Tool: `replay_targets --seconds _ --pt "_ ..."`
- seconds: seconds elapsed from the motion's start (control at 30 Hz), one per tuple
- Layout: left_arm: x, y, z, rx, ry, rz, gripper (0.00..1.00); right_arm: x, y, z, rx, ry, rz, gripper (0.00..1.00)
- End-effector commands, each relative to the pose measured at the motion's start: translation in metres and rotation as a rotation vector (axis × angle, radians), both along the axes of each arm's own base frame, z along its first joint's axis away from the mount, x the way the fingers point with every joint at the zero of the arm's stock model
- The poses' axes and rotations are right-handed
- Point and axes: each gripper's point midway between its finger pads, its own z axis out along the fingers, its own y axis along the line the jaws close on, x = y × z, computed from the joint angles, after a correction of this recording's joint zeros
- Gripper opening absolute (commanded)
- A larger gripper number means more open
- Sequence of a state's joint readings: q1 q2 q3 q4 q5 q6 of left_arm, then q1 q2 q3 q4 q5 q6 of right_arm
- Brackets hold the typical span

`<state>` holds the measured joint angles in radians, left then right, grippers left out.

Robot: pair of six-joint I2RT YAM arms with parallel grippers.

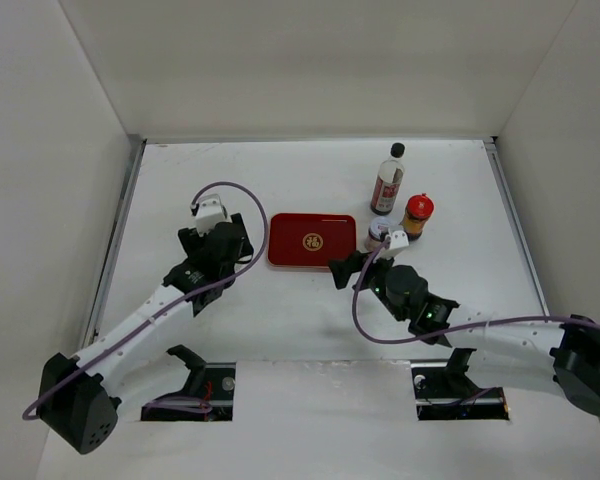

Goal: Organize the condiment bottles

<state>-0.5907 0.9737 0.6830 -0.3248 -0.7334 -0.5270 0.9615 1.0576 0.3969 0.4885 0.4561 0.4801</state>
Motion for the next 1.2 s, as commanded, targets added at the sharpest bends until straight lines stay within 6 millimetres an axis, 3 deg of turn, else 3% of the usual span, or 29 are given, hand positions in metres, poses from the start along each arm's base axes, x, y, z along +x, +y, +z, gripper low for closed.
replay_targets --seconds 0.0,0.33,0.43,0.6,0.63,0.73,0.87,0.97,1.07,1.17 --pt "0.012 0.003 0.005 -0.007 -0.031 0.009 0.82 0.003 0.009 0.016 0.068 -0.032 0.018 0.90" --pt "0.040 -0.010 -0.009 -0.034 -0.039 -0.052 0.80 0.002 0.013 0.018 0.068 -0.039 0.033 0.92" --pt "0.045 -0.011 -0.012 -0.026 -0.037 -0.045 0.71 0.003 0.013 0.013 0.060 -0.029 0.031 0.92" --pt "0.048 -0.014 -0.011 -0.011 -0.044 -0.042 0.46 0.003 0.009 0.017 0.072 -0.039 0.022 0.92" --pt "0.047 -0.014 -0.005 -0.010 -0.055 -0.039 0.39 0.004 0.007 0.015 0.070 -0.037 0.013 0.92" --pt "0.041 -0.022 0.021 -0.025 -0.126 -0.055 0.32 0.006 0.003 0.017 0.078 -0.038 0.001 0.92" --pt "0.037 -0.037 0.069 -0.049 -0.239 -0.079 0.29 0.013 -0.008 0.018 0.096 -0.051 -0.043 0.91" --pt "0.041 -0.055 0.093 -0.097 -0.289 -0.123 0.28 0.016 -0.019 0.020 0.116 -0.055 -0.069 0.91" --pt "0.052 -0.081 0.103 -0.130 -0.309 -0.179 0.28 0.018 -0.025 0.023 0.136 -0.059 -0.091 0.86" --pt "0.070 -0.105 0.101 -0.156 -0.327 -0.220 0.28 0.019 -0.026 0.020 0.133 -0.050 -0.097 0.75"
